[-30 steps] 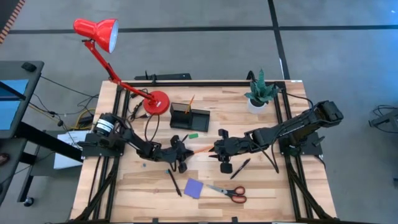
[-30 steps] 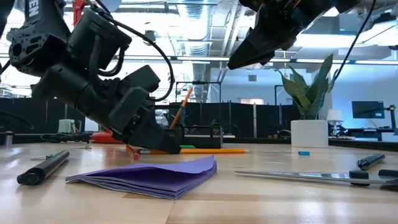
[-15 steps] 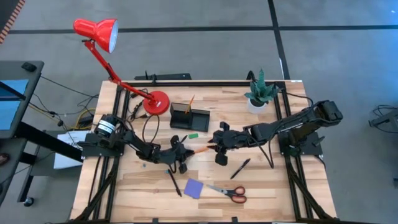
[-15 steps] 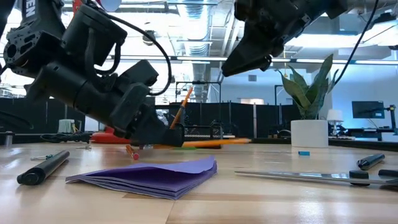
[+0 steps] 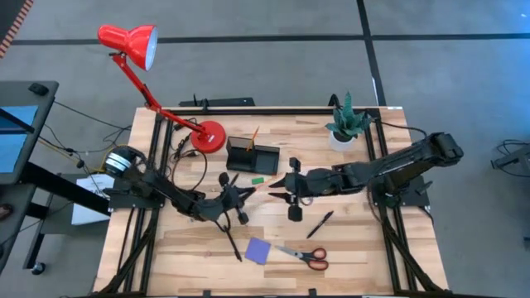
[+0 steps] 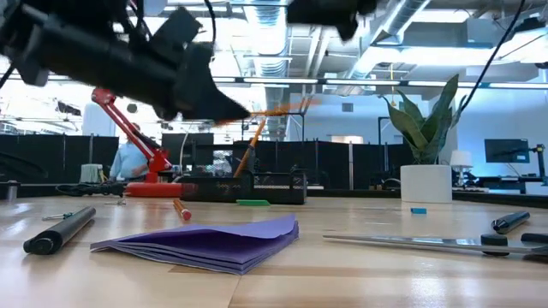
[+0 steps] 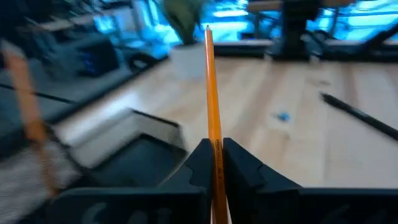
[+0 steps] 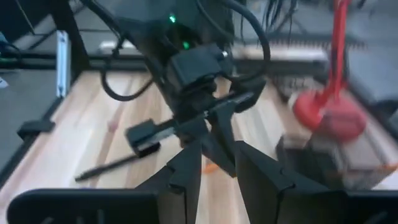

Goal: Pick and place office supplies into organizer
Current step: Put the right yellow pencil into the black desk organizer, then put the bottom yellow pencil into the black desk organizer

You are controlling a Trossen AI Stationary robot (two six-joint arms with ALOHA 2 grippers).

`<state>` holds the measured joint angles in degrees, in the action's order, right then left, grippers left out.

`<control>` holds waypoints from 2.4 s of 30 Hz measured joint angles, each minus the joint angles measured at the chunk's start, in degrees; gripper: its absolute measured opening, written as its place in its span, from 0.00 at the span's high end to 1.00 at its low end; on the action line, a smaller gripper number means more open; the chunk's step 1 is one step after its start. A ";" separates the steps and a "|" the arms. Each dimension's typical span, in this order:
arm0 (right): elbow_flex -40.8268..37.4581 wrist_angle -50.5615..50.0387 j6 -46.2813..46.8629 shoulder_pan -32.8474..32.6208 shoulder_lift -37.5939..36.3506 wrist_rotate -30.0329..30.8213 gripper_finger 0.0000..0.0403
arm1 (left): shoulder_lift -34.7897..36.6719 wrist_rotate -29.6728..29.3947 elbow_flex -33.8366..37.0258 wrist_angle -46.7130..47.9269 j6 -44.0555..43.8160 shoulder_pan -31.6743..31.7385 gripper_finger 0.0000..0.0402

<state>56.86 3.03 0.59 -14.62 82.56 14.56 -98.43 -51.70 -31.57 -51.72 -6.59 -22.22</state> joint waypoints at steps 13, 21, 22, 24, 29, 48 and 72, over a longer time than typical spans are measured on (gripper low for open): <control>1.65 0.05 -5.59 -8.55 -10.42 0.68 0.77 | 25.04 -15.87 0.09 31.75 -2.58 -2.14 0.99; 0.61 0.10 -3.60 -10.04 -8.01 9.86 0.77 | 29.38 -19.02 0.39 31.52 1.89 0.46 0.99; -0.05 0.03 -3.24 -9.94 -7.22 12.24 0.77 | 29.09 -18.62 0.73 31.18 1.53 0.91 0.99; -0.78 2.09 -2.20 -8.93 -5.23 15.18 0.77 | 28.83 -17.92 1.66 31.43 0.80 1.32 0.99; -1.87 11.21 0.83 -4.04 0.90 14.86 0.77 | 28.91 -18.12 1.88 28.70 1.39 0.79 0.99; -7.67 44.35 16.86 24.57 9.71 -22.35 0.77 | 29.13 -25.69 1.84 13.59 19.38 -4.69 0.99; 6.05 79.78 34.55 26.08 35.27 -35.27 0.77 | 29.07 -21.04 1.81 10.69 17.59 -4.63 0.99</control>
<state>62.91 82.80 35.14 11.46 117.83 -20.71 -69.36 -72.75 -29.76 -41.04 11.00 -26.85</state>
